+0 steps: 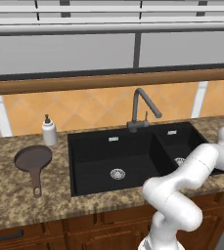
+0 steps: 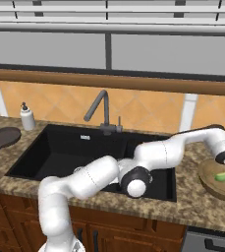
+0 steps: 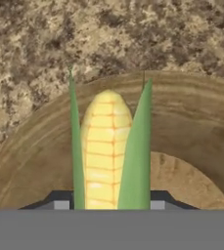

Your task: Pick the corn from the sink and place it in the bowl. Then pick the bowl and place it in the microwave. Then close the microwave door and press the start button.

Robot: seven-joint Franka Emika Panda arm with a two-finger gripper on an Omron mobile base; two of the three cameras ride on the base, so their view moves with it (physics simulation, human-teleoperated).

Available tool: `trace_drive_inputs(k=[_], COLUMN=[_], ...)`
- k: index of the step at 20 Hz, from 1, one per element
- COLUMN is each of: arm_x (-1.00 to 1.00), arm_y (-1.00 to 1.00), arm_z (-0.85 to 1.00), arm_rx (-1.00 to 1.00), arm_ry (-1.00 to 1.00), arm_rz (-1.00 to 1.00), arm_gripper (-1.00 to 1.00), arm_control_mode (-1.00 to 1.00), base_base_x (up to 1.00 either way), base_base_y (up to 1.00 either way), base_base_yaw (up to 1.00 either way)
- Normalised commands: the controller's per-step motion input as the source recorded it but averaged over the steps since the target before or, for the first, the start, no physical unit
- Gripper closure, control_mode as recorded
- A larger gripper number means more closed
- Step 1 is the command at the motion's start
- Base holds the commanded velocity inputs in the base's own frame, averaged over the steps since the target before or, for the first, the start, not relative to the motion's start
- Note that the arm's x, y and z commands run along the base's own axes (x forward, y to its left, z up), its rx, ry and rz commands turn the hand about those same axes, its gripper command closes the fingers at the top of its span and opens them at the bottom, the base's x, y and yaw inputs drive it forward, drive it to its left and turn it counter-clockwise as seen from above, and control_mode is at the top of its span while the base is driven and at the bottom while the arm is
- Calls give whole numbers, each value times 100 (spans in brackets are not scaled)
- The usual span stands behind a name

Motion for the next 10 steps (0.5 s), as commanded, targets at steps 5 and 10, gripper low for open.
trace_drive_inputs(k=[5,10], arm_x=[24,-14], arm_y=[46,63], arm_z=[-84,-5], arm_rx=[-22,-11], arm_ry=[0,0], arm_rz=[1,0], arm_gripper=[-100,-100], arm_control_mode=[-100,-100], base_base_x=[0,0], base_base_y=[0,0], base_base_yaw=[0,0])
